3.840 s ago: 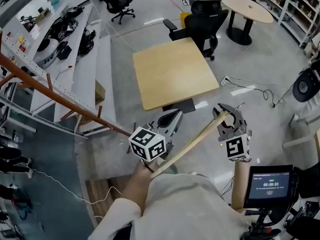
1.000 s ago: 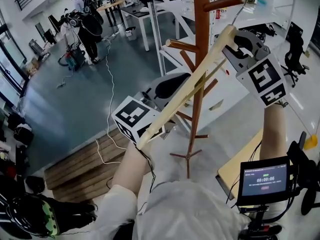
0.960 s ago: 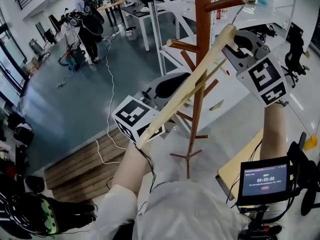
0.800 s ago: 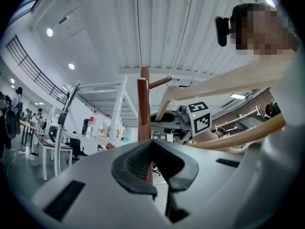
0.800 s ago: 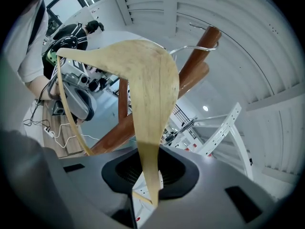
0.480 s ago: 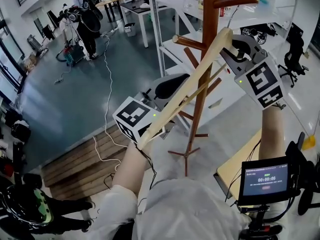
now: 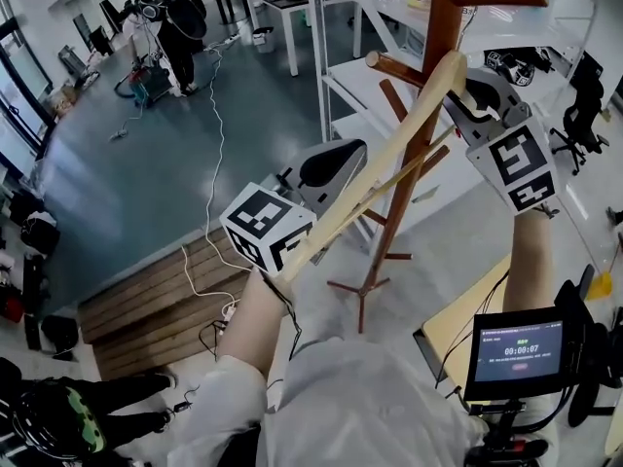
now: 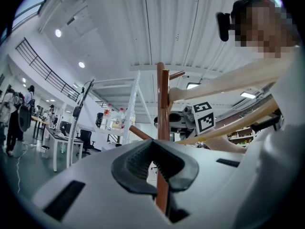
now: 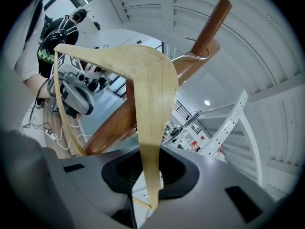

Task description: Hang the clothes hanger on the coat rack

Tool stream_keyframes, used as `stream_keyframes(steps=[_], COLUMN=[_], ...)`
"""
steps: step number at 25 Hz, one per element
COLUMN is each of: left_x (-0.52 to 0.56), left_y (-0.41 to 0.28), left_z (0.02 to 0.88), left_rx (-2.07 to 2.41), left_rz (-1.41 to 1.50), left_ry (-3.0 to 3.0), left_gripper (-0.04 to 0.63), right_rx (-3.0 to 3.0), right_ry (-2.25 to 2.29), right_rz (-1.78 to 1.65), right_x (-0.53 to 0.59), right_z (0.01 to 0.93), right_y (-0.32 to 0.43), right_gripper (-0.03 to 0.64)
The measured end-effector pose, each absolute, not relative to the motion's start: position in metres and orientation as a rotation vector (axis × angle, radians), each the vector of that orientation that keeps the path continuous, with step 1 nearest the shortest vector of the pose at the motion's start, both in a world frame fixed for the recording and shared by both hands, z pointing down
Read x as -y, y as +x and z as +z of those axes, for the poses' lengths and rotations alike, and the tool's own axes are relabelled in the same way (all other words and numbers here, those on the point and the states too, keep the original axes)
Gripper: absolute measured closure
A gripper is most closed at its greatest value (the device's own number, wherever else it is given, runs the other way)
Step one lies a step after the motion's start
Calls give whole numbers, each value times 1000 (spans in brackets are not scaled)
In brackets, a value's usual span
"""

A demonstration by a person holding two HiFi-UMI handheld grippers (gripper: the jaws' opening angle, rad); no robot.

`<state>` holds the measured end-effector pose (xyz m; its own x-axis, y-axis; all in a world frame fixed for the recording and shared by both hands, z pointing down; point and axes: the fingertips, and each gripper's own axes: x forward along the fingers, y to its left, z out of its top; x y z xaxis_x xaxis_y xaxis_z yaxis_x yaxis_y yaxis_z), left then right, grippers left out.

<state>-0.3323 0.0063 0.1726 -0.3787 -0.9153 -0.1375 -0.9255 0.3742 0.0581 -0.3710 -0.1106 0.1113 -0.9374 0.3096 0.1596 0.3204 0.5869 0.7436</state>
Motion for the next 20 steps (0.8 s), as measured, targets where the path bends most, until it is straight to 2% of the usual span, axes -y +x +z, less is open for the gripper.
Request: stream_keyframes(steps=[17, 20], left_x=[-36, -46], left_y=[-339, -340], left_z=[180, 186], left_rx=[-2571, -2570], left_rz=[222, 229], left_ry=[-1633, -1626], left_gripper=[594, 594], right_rx=[2836, 2840], right_ry=[-635, -659], right_rz=[-1270, -1252], right_x=[99, 93], right_z=[121, 127], right_y=[-359, -355], right_gripper=[526, 485])
